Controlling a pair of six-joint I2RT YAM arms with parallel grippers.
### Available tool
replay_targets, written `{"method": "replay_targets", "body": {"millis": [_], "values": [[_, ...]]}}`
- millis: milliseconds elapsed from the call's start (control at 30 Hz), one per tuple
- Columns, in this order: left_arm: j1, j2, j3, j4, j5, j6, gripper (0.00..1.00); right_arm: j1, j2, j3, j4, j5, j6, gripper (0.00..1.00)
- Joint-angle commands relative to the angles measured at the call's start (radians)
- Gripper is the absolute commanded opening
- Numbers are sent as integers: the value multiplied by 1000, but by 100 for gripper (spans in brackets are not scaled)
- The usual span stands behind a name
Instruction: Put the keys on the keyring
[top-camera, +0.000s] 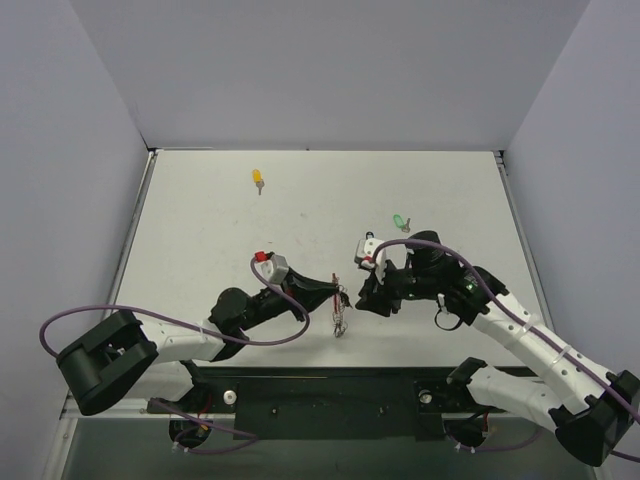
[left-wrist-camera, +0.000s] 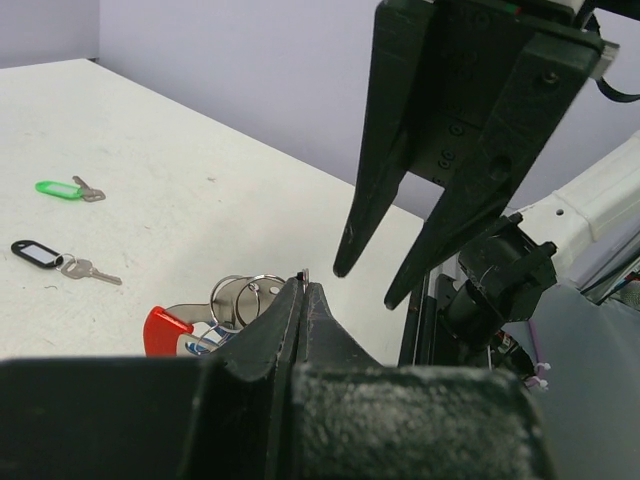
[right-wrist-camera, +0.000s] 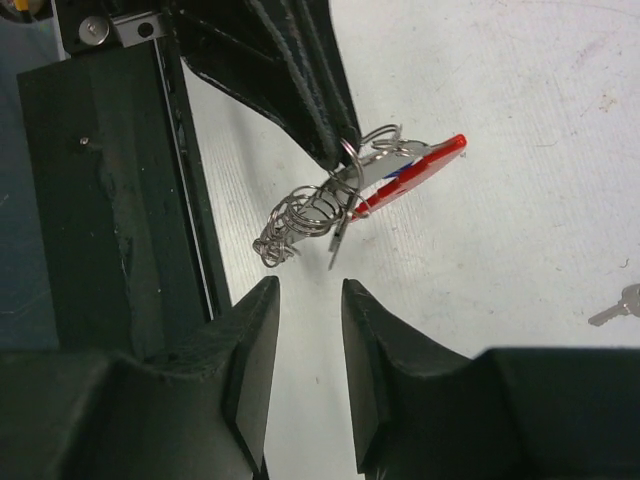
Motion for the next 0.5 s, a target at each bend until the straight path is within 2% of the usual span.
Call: {"method": "replay_targets", "body": {"millis": [0, 233, 467], "values": [[19, -43, 16, 307, 56, -6, 0, -69, -33, 46, 59, -146, 75, 29], [23, -69, 53, 248, 174, 0, 0, -46, -16, -28, 273, -259, 155, 36], [22, -64, 61, 248, 205, -1, 0, -29, 3, -25, 287, -269, 172, 36]]}}
